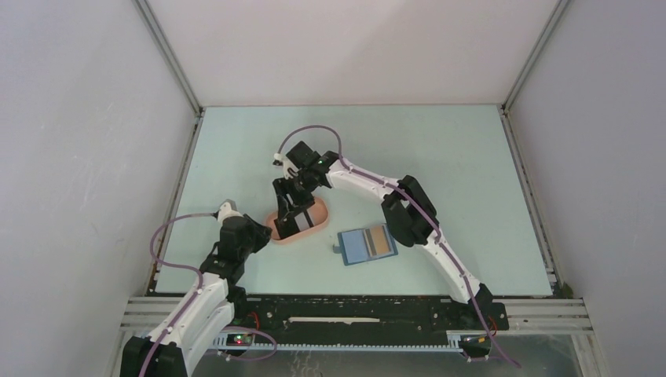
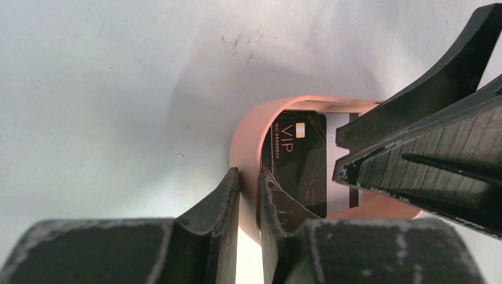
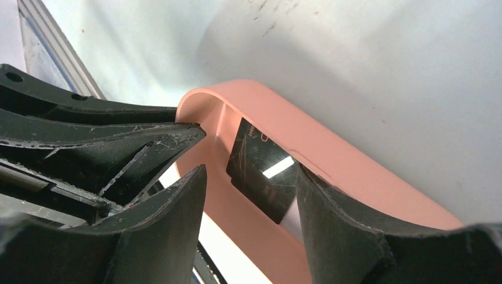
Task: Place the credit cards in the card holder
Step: Pick up the credit card from the storage box.
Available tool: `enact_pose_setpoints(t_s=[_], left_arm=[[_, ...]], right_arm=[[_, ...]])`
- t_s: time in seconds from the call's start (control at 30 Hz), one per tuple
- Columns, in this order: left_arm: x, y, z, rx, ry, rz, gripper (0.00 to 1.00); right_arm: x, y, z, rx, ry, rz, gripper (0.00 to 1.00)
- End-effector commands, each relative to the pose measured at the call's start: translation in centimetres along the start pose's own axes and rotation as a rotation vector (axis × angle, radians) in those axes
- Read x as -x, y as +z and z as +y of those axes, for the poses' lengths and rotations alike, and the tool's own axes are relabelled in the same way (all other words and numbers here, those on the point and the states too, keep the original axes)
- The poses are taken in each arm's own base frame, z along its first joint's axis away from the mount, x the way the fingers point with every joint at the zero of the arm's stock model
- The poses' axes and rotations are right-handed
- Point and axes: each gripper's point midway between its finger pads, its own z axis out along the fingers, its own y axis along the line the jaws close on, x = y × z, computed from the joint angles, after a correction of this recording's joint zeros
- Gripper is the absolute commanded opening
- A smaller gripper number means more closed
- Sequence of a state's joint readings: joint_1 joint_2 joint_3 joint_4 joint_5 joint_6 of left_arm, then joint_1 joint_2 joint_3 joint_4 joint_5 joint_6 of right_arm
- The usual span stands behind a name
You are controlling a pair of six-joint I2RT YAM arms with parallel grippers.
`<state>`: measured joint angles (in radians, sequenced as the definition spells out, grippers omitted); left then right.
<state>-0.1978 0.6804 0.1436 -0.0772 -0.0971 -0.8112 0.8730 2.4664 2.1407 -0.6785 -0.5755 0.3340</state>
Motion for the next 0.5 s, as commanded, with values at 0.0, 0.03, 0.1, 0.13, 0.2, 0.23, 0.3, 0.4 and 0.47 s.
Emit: enact_pose_setpoints(t_s=[0.0,0.03,0.1,0.13,0.2,0.23,0.3,0.4,0.47], left_arm=[[-0.4,0.1,0.0,-0.015,0.004,0.009,0.20],[-0.3,0.0,-0.1,-0.018,0.003,0.008,0.19],[-0.4,0.0,-0.1,-0.020,0.002,0.011,0.19],[-0.4,0.0,-0.2,-0.021,0.001,0.012,0.19],[-0.4,0.0,-0.3,-0.027,0.001,0.012,0.19],[-0.4,0.0,-0.3,-0.026,-0.001,0.014,0.19],[-0.4,0.0,-0.4,-0.030,-0.004,0.012,0.18],[-0.4,0.0,-0.6,-0.038,-0.007,0.014,0.16],[-0.5,0.0,-0.7,-0.048,-0.008,0.019,0.13]], right_arm=[[2.4,-3.2,1.2,-0.084,-0.095,-0.101,0.66],[2.2,-3.0,0.9,-0.091,-0.092,-0.098,0.67],[1.9,-2.4,0.4,-0.095,-0.084,-0.087,0.67],[1.7,-2.1,0.1,-0.096,-0.077,-0.078,0.67],[1.2,-1.3,-0.4,-0.099,-0.065,-0.061,0.68],[1.0,-1.0,-0.6,-0.101,-0.060,-0.055,0.68],[0.5,-0.4,-1.0,-0.103,-0.046,-0.038,0.68],[-0.2,0.3,-1.2,-0.096,-0.033,-0.021,0.68],[-0.8,0.9,-1.2,-0.077,-0.013,-0.004,0.69]])
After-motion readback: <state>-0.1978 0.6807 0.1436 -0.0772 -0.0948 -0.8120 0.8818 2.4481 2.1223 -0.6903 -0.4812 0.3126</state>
